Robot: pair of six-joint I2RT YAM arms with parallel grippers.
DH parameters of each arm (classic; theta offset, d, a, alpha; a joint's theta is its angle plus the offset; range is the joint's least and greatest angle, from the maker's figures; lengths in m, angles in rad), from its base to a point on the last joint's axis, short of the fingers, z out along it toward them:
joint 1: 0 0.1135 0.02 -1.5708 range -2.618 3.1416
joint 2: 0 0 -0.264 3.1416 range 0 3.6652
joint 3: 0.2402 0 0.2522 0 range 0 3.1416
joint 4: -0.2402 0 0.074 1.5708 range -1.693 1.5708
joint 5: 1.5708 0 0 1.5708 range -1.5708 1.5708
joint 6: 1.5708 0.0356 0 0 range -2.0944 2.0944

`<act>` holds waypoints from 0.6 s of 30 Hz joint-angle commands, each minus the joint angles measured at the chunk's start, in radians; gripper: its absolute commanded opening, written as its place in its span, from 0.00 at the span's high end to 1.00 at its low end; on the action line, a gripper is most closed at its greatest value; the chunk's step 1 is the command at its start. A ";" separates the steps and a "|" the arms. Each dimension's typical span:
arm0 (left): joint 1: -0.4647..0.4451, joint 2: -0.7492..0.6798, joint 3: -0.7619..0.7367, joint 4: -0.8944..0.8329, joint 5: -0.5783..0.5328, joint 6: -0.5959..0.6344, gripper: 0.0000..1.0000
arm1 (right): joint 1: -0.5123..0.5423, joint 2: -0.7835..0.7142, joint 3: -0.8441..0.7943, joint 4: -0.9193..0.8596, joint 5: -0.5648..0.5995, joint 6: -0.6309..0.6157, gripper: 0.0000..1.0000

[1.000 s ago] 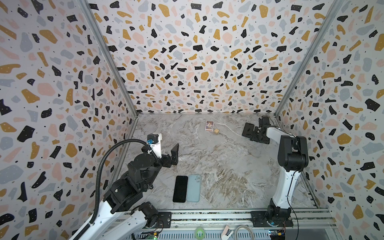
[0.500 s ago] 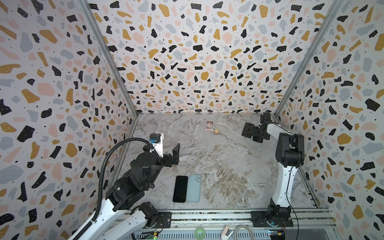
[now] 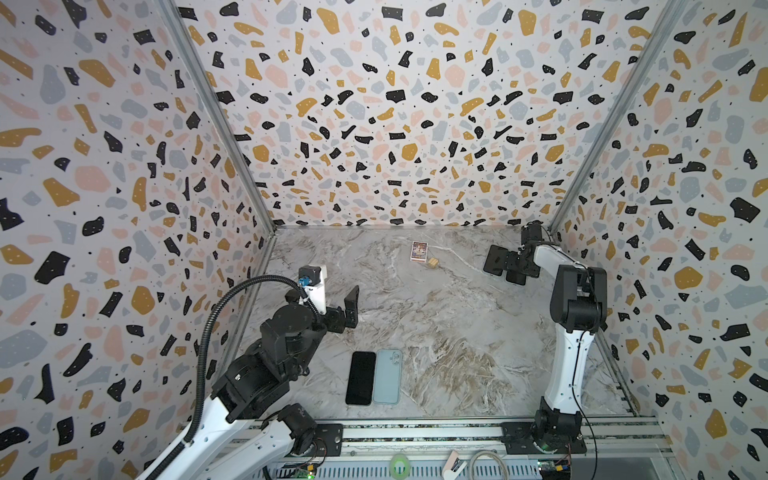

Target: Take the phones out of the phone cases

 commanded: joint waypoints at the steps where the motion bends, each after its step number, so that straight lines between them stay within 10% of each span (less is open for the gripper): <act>1: 0.005 -0.006 -0.015 0.044 -0.010 0.010 0.00 | -0.005 -0.001 0.011 -0.096 -0.014 -0.010 0.21; 18: 0.005 0.024 -0.057 0.089 0.016 -0.033 0.00 | -0.005 -0.021 -0.015 -0.112 -0.009 -0.016 0.34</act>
